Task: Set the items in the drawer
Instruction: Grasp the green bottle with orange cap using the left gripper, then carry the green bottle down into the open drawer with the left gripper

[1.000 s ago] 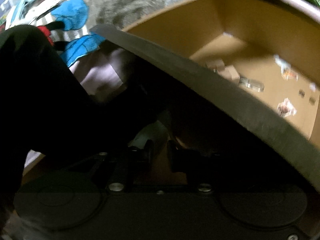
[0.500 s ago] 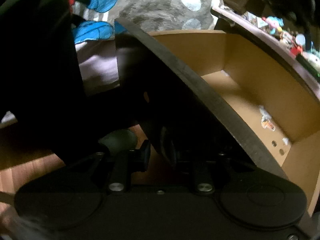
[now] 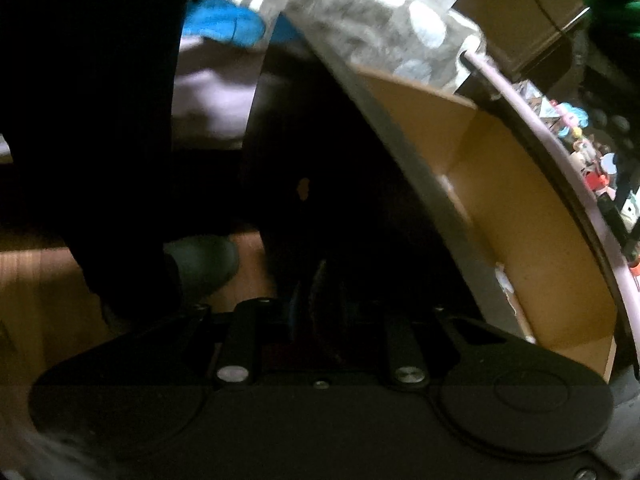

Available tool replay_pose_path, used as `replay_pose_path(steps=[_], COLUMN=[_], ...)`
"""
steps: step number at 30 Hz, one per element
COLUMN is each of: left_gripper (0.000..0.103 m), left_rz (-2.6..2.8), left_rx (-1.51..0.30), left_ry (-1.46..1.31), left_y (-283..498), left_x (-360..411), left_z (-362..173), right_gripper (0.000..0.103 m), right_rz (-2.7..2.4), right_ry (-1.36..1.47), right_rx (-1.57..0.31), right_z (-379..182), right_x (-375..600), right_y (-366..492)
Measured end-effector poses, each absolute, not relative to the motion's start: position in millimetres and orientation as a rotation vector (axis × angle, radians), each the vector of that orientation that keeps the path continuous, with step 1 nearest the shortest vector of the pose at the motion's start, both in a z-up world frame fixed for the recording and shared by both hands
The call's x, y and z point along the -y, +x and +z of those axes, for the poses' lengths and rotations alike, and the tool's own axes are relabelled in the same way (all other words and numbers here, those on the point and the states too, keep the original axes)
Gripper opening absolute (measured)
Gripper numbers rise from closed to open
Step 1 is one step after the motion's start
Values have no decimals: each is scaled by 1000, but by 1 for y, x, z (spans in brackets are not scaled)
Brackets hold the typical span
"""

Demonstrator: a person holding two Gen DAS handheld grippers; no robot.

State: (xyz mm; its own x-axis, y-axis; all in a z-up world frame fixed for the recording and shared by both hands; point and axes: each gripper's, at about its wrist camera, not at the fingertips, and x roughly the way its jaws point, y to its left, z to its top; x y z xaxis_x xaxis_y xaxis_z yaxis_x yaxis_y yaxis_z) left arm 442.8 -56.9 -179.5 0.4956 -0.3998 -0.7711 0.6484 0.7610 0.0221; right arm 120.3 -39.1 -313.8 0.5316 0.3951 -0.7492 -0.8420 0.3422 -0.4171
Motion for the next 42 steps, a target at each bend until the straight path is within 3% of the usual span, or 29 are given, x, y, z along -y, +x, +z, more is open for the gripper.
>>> replay_pose_path(steps=[4,7,9,34,42], left_gripper=[49,38,35,35,35], left_rz=[-639,-621,-597,-437,-474], left_rx=[-825,-834,-829,-858,-991], left_ry=[305,293,301,334,399], left_y=[445,444,439,328,307], left_x=[63,65,68,45,50], left_z=[-182,-180,-179,-151,-206], right_gripper=[5,5,5,5,7], right_rz=[860,868,870,856,850], right_ry=[-933,-934,-935,-943,-958], right_rx=[-607,-610,-610,-612,-594], right_z=[-322,-322,-322,-325,-328], right_x=[36,37,37,33,32], right_y=[121,121,121,124,121])
